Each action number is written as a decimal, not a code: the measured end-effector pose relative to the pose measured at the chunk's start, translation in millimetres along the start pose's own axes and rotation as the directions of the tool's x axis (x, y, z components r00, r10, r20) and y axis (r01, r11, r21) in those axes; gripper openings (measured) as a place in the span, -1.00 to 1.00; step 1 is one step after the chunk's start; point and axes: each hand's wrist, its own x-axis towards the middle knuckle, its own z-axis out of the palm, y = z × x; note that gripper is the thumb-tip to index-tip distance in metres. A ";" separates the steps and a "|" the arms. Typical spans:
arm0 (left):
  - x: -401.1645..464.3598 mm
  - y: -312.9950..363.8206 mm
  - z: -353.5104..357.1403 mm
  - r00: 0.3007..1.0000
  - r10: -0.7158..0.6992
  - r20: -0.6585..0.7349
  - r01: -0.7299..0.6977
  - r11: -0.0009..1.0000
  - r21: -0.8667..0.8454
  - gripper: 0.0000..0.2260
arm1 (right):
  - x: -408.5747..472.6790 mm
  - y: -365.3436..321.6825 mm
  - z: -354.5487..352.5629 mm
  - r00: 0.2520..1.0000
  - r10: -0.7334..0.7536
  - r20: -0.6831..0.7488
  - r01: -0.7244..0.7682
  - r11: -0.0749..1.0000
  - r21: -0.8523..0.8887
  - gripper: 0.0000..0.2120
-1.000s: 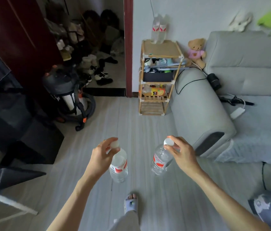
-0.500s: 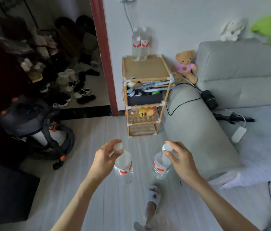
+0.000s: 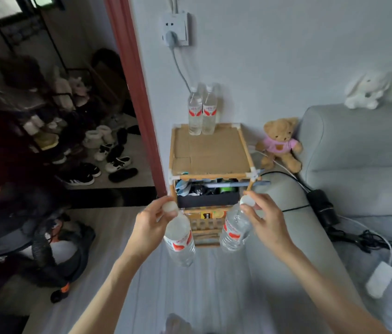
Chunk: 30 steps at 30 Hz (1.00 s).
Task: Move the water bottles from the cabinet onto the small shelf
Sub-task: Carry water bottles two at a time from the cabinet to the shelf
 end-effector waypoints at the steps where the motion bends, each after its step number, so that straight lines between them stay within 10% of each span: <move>1: 18.3 4.3 2.9 1.000 0.011 -0.010 -0.011 1.000 -0.012 -0.74 | 19.9 3.5 -0.3 1.000 -0.009 -0.018 0.009 1.000 0.019 -0.73; 30: 429.8 28.9 63.2 0.997 0.076 0.033 -0.075 0.996 -0.043 -0.74 | 454.6 93.9 53.0 0.998 0.063 0.006 -0.062 0.991 -0.117 -0.74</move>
